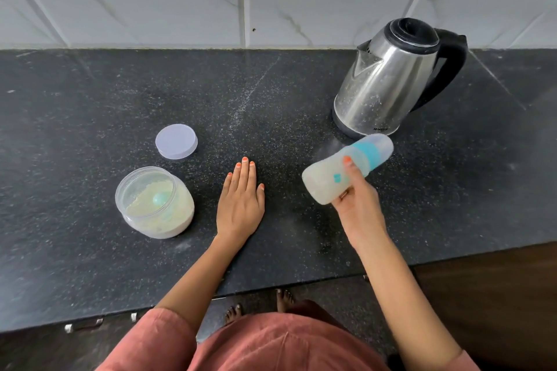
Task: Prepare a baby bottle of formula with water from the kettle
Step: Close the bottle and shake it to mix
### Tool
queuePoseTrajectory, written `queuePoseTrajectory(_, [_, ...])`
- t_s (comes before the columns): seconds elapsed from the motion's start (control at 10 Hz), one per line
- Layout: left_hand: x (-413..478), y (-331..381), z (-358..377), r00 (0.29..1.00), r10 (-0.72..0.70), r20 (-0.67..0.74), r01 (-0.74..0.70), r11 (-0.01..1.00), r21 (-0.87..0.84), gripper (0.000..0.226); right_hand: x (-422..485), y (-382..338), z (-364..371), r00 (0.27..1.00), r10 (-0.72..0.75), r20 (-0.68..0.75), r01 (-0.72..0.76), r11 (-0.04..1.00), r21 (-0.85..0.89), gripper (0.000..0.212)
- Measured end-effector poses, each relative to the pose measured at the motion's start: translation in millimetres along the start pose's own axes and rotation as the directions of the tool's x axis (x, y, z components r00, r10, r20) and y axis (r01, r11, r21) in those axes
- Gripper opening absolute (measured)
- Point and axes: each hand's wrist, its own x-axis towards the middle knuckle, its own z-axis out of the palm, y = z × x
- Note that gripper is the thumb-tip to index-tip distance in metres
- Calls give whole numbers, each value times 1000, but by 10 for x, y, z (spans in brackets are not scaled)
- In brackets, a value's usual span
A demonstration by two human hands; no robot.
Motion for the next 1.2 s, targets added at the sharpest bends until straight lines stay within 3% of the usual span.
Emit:
queuePoseTrajectory(0.1, [6,4,-2,1000,-2,1,2,1000,8,53,-58,95,-12,999,17,32,-12,990,-140,21])
queuePoseTrajectory(0.2, [6,-1,-3,1000,-4,2,4,1000,5,53,-226,211,-82,976,133,170,-36,876,-480,27])
queuePoseTrajectory(0.3, [3,0,-7,1000,-4,1,4,1000,2,53,-154,132,-61,981,86,176,-10,920,-392,30])
queuePoseTrajectory(0.4, [6,2,-5,1000,-2,2,2,1000,3,53,-6,57,15,998,-13,64,17,998,-68,25])
queuePoseTrajectory(0.5, [5,3,-10,1000,-1,7,1,1000,3,53,-56,135,18,994,-1,109,25,975,-219,25])
queuePoseTrajectory(0.6, [5,4,-14,1000,-3,7,3,1000,-3,53,-200,197,-52,964,124,235,31,826,-563,23])
queuePoseTrajectory(0.7, [0,2,-16,1000,-6,6,6,1000,-1,53,-151,114,-34,972,70,224,33,905,-425,23])
queuePoseTrajectory(0.8, [3,1,-6,1000,0,2,0,1000,2,53,-37,82,24,999,-16,50,19,998,-60,24])
queuePoseTrajectory(0.9, [6,0,-4,1000,-1,4,1,1000,9,54,-116,196,18,997,0,74,16,977,-215,18])
queuePoseTrajectory(1.0, [6,-4,-3,1000,0,4,0,1000,14,54,-261,269,-60,964,131,232,17,840,-543,19])
queuePoseTrajectory(1.1, [5,1,-5,1000,-1,2,1,1000,7,53,-183,175,-49,974,72,214,16,925,-380,26])
queuePoseTrajectory(1.2, [4,2,-4,1000,-2,1,2,1000,3,53,-40,112,1,996,-29,82,38,994,-106,24])
